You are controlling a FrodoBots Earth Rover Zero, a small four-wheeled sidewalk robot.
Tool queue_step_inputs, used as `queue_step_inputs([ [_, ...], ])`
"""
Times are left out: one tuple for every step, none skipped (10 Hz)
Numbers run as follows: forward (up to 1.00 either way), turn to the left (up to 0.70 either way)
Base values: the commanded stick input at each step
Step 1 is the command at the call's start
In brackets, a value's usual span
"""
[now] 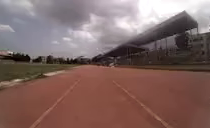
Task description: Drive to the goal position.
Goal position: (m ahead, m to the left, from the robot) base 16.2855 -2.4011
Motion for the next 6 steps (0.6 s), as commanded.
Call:
queue_step_inputs([
  [0.45,0.00],
  [0.45,0.00],
  [0.45,0.00],
  [0.45,0.00],
  [0.45,0.00],
  [0.45,0.00],
])
